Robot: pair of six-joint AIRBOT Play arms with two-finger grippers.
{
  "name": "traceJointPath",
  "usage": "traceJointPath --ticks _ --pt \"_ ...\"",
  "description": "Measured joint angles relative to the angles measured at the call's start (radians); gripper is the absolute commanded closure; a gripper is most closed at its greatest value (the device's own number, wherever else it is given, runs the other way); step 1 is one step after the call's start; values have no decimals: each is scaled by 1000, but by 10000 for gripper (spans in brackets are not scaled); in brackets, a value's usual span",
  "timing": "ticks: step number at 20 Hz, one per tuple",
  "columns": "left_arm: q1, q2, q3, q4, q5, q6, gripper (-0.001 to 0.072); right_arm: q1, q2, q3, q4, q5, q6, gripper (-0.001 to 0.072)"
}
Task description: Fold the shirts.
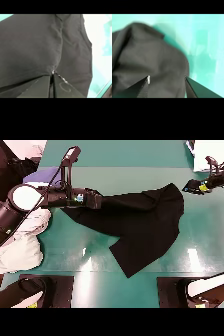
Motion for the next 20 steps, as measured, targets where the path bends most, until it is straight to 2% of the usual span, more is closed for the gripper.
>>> traceJointPath --ticks 7,8,9,10,15,20 --pt "0 0 7 58 -28 -49 677 19 -190 194 121 4 -64 209" --pt "0 0 7 61 -30 -53 677 24 -203 206 122 4 -68 308" --pt "0 0 7 63 -31 -57 677 30 -212 215 127 5 -70 555" --pt "0 0 7 65 -32 -61 677 36 -217 222 132 5 -72 697" --pt "20 0 29 76 -37 -89 677 46 -180 236 135 -10 -81 700" --pt "176 0 231 89 -50 -106 677 -2 36 239 137 -43 -82 700"
